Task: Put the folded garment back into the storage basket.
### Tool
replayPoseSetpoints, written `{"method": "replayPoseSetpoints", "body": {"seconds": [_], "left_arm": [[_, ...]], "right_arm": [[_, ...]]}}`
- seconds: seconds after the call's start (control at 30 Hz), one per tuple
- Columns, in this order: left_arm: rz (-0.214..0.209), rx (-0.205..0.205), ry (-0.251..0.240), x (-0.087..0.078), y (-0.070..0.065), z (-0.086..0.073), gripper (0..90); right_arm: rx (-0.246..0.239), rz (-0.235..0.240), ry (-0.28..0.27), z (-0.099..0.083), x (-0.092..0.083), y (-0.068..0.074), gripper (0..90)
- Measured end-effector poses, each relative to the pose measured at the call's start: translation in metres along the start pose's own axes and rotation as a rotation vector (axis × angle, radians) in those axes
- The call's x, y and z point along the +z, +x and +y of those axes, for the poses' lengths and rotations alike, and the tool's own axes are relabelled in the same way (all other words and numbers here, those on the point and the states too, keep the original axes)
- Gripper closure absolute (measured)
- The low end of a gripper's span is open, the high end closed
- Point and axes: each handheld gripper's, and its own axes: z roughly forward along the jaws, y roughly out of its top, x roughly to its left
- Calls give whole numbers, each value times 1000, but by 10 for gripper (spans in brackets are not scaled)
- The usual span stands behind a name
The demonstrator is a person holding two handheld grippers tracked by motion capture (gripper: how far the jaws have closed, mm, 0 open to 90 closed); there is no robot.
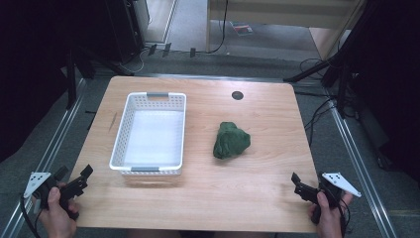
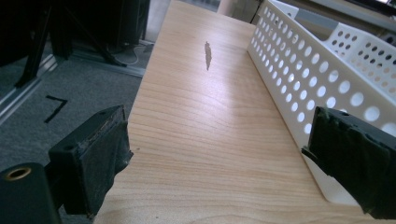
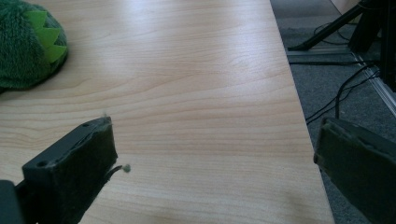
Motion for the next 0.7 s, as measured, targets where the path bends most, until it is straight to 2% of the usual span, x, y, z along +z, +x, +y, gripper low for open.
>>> {"method": "replayPoseSetpoints", "body": {"seconds": [0.07, 0.1, 0.17, 0.27, 0.3, 0.4, 0.43, 0.47, 0.5, 0.7], "left_arm": [[-2, -7, -5, -1, 1, 1, 63], [2, -27, -22, -3, 2, 2, 63], [10, -38, -38, -6, 1, 6, 63], [11, -38, -49, -9, -2, 12, 63], [23, -33, -49, -13, -7, 19, 63], [6, -31, -64, -17, -12, 26, 63], [-1, -25, -71, -20, -19, 33, 63], [-1, -25, -71, -20, -19, 33, 63], [-17, -9, -76, -23, -25, 38, 63], [-54, 5, -82, -29, -40, 51, 63]], "right_arm": [[0, 1, 1, 0, 0, 0, 0], [-1, 0, -3, 0, 0, 0, 0], [-2, 3, -4, 0, 0, -1, 0], [-2, 2, -1, 0, 0, 0, 0], [-2, 0, -1, 0, 0, 0, 0], [-4, -2, 0, 0, 0, 0, 0], [-5, -2, -1, 0, 0, 0, 0], [-5, -2, -1, 0, 0, 0, 0], [-9, -2, -1, 0, 0, 0, 0], [-15, -1, 0, 0, 0, 1, 0]]}}
